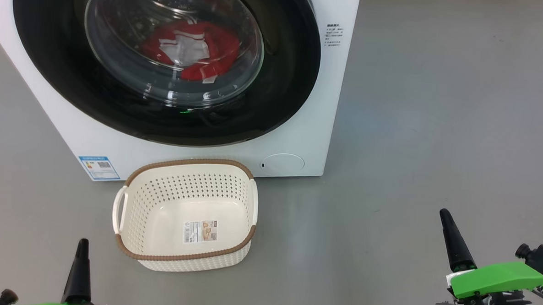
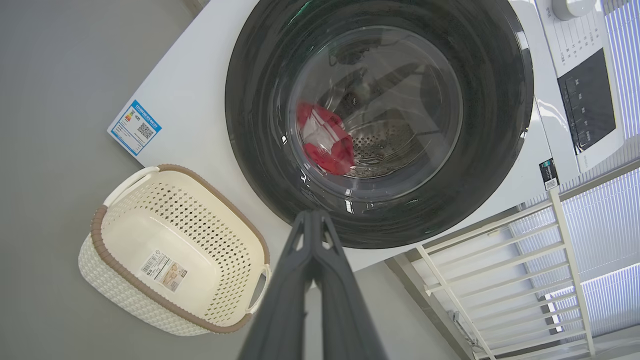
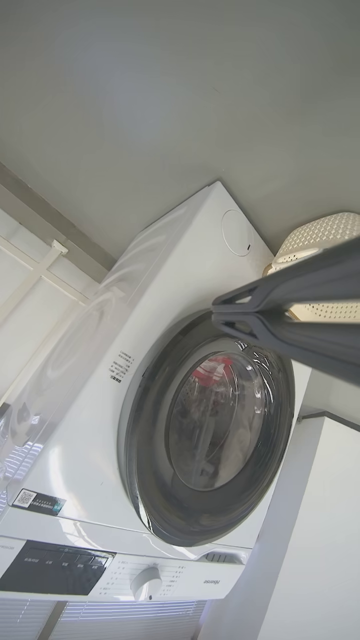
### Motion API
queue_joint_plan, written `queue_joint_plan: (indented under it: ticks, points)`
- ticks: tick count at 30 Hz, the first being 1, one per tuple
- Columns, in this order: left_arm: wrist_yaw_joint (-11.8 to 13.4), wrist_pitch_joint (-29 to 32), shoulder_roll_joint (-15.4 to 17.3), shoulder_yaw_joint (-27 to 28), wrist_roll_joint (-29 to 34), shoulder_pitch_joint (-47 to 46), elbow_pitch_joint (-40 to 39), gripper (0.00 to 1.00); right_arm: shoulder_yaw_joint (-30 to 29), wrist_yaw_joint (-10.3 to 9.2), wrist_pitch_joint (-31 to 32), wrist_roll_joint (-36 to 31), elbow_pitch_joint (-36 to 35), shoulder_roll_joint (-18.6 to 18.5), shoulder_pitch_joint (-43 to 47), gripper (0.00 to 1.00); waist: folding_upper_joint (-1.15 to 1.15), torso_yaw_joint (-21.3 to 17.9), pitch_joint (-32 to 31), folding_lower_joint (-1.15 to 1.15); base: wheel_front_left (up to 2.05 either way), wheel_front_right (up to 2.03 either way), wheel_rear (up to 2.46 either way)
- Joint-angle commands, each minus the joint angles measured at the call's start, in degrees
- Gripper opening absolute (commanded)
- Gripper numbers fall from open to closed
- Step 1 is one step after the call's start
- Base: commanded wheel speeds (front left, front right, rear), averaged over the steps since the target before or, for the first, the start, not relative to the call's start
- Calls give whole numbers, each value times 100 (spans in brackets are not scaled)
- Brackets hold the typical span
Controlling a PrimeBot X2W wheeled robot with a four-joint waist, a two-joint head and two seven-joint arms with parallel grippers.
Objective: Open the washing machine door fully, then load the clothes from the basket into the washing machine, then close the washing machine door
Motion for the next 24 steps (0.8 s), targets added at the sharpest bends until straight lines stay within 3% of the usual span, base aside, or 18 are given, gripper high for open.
queue_joint_plan:
  ticks: [1,24]
  points:
    - [-11,36,87,145,-169,-269,-86,0,2,-7,48,154,-174,-9,-43,0,0,4,-8,0,0,0,0]
    - [-14,420,55,259,-1481,-395,110,0,-296,-10,440,1352,-222,197,83,0,0,45,-108,0,0,0,0]
